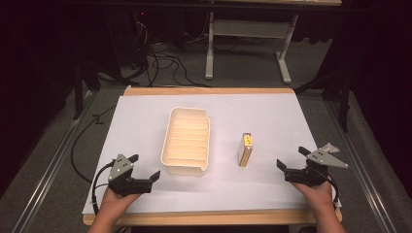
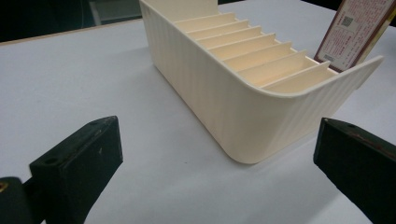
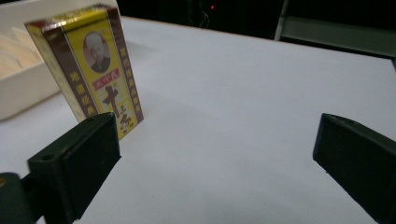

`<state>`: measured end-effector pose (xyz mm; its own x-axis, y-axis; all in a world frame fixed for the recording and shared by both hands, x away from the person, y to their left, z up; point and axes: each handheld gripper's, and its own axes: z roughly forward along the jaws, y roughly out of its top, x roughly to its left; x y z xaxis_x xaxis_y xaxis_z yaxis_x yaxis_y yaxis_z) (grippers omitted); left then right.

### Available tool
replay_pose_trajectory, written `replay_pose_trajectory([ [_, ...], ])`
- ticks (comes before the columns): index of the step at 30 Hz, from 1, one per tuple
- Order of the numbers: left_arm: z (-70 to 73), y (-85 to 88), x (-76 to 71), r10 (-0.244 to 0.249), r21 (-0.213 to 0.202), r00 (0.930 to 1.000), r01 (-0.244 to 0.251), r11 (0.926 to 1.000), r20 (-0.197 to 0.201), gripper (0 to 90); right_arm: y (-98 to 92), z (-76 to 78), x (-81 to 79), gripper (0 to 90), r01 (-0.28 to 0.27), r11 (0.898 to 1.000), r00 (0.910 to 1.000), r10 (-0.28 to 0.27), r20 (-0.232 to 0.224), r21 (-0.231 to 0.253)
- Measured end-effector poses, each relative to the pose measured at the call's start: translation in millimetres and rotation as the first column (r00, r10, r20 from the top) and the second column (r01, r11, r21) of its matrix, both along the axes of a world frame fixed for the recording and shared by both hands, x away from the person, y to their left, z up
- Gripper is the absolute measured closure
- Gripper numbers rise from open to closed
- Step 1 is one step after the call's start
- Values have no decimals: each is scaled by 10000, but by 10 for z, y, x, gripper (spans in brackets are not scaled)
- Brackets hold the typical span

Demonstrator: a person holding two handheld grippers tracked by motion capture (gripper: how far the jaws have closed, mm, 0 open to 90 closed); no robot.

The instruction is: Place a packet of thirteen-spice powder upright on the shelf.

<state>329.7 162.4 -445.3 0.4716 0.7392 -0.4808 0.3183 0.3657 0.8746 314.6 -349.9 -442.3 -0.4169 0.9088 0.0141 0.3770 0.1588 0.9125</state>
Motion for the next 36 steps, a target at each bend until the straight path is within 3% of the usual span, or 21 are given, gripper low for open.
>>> replay_pose_trajectory([
  [8,0,4,25,-13,-23,10000,13,10000,-59,20,55,-6,-20,2,-117,9997,9999,117,-15,-203],
  [18,-6,-8,31,-65,-10,9999,65,10000,-158,21,0,26,-33,2,153,9998,9998,-154,79,159],
  [25,-12,-12,34,-94,46,9998,95,9999,-179,26,9,31,-41,2,255,9997,9995,-256,173,44],
  [36,-20,-27,26,-102,144,9999,104,9998,-104,26,16,32,-38,2,3,10000,10000,-3,86,-12],
])
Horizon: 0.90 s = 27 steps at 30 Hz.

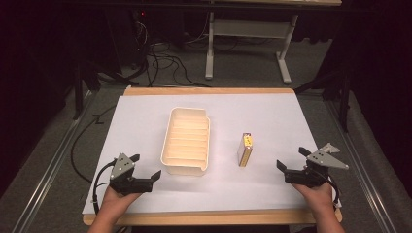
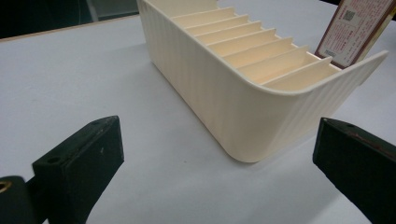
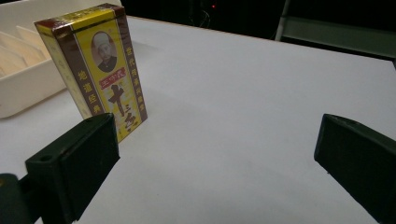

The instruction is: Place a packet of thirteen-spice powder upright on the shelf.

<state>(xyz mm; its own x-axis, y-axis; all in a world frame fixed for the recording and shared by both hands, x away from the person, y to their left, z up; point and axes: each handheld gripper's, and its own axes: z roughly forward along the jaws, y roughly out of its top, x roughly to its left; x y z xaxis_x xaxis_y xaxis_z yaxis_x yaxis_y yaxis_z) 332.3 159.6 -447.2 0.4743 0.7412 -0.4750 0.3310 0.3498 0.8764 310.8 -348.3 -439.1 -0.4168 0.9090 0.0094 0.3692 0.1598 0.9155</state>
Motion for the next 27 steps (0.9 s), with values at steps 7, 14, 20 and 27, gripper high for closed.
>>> replay_pose_trajectory([
  [7,-4,-8,-3,-83,30,10000,83,10000,-4,28,18,7,-11,2,-85,9999,9999,84,78,132],
  [14,-5,-14,-7,-156,36,9999,156,9999,-9,29,56,37,-23,2,-240,9994,9995,235,203,231],
  [20,-5,-22,-8,-189,38,9998,189,9998,-13,29,155,64,-43,2,-492,9985,9983,485,321,233],
  [27,-9,-28,-9,-226,77,9997,226,9997,-9,29,256,75,-40,2,-753,9971,9967,750,299,111],
])
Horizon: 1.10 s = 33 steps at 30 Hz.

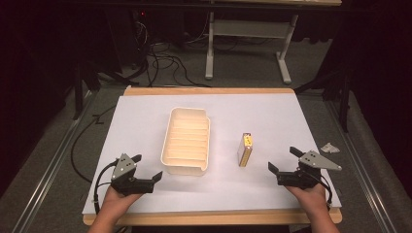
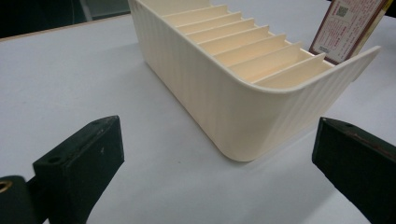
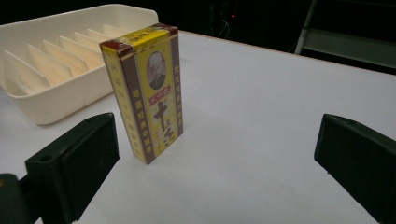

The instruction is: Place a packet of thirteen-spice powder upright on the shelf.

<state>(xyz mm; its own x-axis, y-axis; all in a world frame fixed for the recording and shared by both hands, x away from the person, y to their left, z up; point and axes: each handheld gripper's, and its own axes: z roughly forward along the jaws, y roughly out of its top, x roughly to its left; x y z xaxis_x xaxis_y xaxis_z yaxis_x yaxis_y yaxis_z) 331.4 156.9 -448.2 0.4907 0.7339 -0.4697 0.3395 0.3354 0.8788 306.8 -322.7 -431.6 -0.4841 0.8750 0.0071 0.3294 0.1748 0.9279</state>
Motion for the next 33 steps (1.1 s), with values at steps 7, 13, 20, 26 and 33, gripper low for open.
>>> replay_pose_trajectory([
  [7,-4,-5,0,-36,63,10000,36,10000,-2,29,165,34,-1,2,-358,9994,9994,358,16,22],
  [13,-7,-8,1,-51,61,10000,51,10000,-16,29,329,63,0,2,-746,9972,9972,746,74,70],
  [20,-11,-10,0,-85,128,10000,85,9999,-24,29,445,73,8,2,-954,9954,9954,952,140,129],
  [26,-19,-22,0,-123,147,9999,124,9998,-64,30,532,94,30,2,-963,9951,9952,959,193,217],
  [33,-28,-30,0,-156,206,9998,157,9997,-86,30,572,106,74,2,-909,9956,9957,904,203,217],
])
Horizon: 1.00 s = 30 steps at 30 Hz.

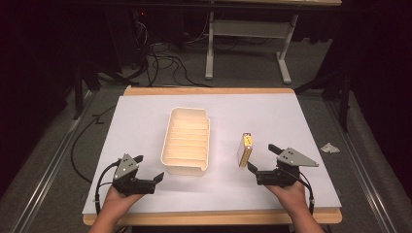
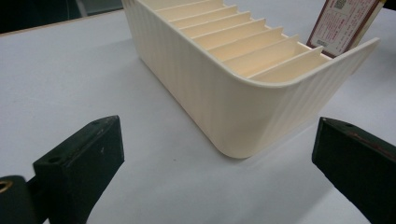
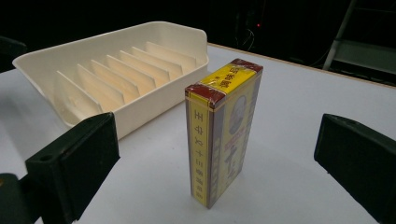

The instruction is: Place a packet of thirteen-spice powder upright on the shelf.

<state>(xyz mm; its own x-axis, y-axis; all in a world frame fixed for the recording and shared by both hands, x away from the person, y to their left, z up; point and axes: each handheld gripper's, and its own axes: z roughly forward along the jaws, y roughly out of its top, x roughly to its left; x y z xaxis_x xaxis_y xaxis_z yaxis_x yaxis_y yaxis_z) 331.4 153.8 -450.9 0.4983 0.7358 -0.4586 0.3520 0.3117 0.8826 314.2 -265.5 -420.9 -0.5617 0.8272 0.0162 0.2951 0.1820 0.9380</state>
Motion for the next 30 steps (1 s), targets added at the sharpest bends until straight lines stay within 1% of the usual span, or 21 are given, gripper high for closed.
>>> replay_pose_trajectory([
  [3,-2,-7,1,11,-45,10000,-11,10000,-12,29,11,1,30,3,73,10000,10000,-73,-2,33],
  [4,-2,-7,1,11,-45,10000,-11,10000,-12,30,25,-1,42,3,104,9999,9999,-103,-68,91],
  [9,0,-5,-2,5,-31,10000,-5,10000,-7,29,89,-11,89,4,73,10000,9998,-74,-172,-18],
  [12,-1,3,-2,-26,23,10000,27,10000,-6,30,187,-31,147,7,36,9998,9996,-41,-285,-176],
  [16,1,5,-3,-30,-9,10000,30,10000,-22,30,243,-39,182,11,59,9996,9994,-69,-327,-282],
  [20,1,5,-3,-52,-8,10000,52,10000,-23,30,318,-59,261,35,147,9996,9991,-157,-381,-253],
  [22,-1,5,-4,-63,27,10000,63,10000,-9,30,325,-64,279,37,147,9996,9991,-156,-403,-233],
  [26,5,6,-7,-24,-48,10000,24,10000,-16,30,339,-76,350,49,245,9995,9986,-253,-472,-177],
  [27,4,7,-9,-24,-35,10000,24,10000,-23,30,339,-76,367,57,321,9994,9981,-326,-520,-101],
  [30,4,7,-18,-14,-26,10000,14,10000,-25,30,338,-82,461,78,434,9991,9977,-433,-523,12],
])
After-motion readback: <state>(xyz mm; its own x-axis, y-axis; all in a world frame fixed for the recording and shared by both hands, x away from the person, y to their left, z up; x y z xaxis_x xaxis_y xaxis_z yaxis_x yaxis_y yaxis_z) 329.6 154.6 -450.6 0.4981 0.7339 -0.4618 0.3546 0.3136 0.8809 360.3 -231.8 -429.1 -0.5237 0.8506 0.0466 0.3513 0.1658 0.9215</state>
